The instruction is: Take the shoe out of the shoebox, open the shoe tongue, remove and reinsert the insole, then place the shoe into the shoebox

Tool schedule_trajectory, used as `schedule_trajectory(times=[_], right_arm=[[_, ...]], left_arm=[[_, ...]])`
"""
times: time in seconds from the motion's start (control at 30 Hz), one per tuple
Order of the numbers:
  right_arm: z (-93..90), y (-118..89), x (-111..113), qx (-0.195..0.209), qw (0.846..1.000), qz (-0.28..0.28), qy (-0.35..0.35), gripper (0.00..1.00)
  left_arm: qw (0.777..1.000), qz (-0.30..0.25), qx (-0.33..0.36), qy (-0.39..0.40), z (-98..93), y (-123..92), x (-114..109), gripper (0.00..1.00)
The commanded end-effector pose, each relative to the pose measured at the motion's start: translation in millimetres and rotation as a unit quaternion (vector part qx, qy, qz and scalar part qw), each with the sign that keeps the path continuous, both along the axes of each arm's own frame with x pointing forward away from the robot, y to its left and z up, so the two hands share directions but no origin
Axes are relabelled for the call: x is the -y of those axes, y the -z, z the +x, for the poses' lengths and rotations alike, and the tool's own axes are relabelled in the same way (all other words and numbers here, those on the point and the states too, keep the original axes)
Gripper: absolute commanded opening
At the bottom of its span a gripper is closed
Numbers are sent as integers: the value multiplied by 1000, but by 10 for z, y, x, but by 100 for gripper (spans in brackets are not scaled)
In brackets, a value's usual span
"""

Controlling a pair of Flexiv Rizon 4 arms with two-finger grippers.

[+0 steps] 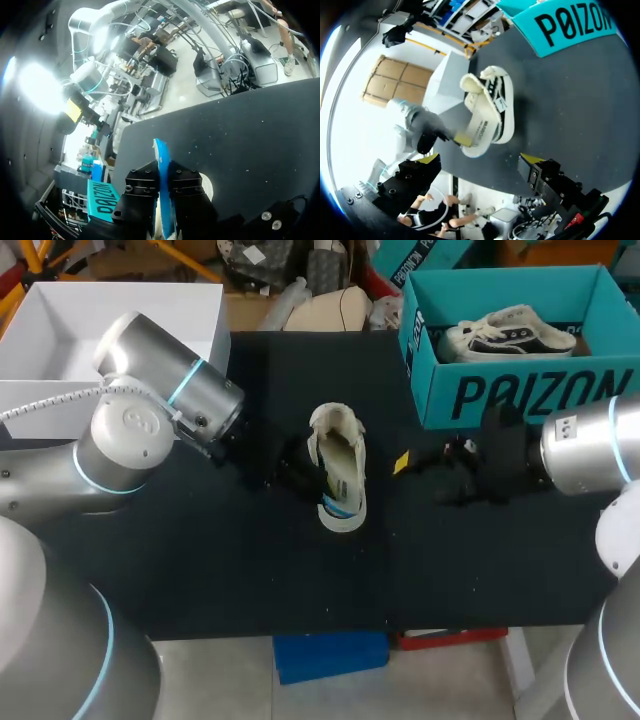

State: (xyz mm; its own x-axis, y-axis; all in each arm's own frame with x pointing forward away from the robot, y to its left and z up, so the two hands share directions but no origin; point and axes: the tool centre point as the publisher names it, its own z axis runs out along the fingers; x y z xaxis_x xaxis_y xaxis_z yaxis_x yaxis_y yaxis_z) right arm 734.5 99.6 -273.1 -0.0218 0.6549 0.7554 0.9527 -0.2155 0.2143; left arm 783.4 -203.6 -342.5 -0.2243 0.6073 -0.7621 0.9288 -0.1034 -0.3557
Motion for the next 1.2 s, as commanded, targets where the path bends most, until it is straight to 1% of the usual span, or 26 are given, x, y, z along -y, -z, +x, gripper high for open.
schedule_trajectory(times=[0.03, 0.27, 0.47, 0.73, 0.8, 0.83, 0.93, 1.07, 1.2], right_arm=[[5, -2, -6, -1, 1000, -1, 0, 100], [5, -2, -6, -1, 1000, -1, 0, 100], [5, -2, -6, -1, 1000, -1, 0, 100], [5, -2, -6, -1, 1000, -1, 0, 100], [5, -2, -6, -1, 1000, -1, 0, 100], [5, -2, -6, -1, 1000, -1, 0, 100], [5, -2, -6, -1, 1000, -1, 0, 100], [5, -2, -6, -1, 1000, -1, 0, 100], [5, -2, -6, -1, 1000, -1, 0, 100]], left_arm=[[1000, -1, -2, 6, 180, 119, 91, 0], [1000, 0, -1, -4, 435, 223, 102, 0], [1000, 4, 1, -15, 576, 294, 96, 0], [1000, 16, 6, -13, 614, 310, 108, 0], [1000, 27, 10, -6, 594, 326, 115, 0], [999, 46, 21, 7, 574, 350, 111, 0], [997, 69, 28, 21, 560, 365, 107, 0], [994, 91, 40, 34, 540, 366, 109, 0], [991, 113, 53, 45, 539, 429, 134, 0]])
